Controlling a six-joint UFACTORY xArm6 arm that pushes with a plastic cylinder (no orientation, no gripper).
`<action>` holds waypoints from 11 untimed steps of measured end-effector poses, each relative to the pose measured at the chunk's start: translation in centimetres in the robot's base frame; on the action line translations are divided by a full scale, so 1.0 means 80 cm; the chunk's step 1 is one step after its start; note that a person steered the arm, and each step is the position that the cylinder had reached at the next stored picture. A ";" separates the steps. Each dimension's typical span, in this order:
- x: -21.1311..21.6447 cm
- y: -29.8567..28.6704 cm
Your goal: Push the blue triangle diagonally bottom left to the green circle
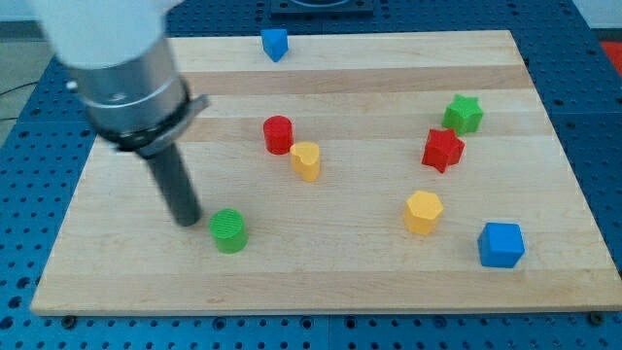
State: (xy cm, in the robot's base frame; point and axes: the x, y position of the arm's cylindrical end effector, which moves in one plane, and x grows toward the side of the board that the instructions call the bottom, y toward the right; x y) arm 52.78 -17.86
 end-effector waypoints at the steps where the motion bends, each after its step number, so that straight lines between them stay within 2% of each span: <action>1: 0.052 -0.045; 2: 0.054 0.032; 3: 0.029 0.070; 4: 0.038 0.121; 5: 0.032 0.018; 6: -0.049 -0.114; 7: -0.202 -0.138; 8: -0.334 -0.018; 9: -0.304 0.088; 10: -0.331 0.188; 11: -0.397 0.238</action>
State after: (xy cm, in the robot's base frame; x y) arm 21.02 1.17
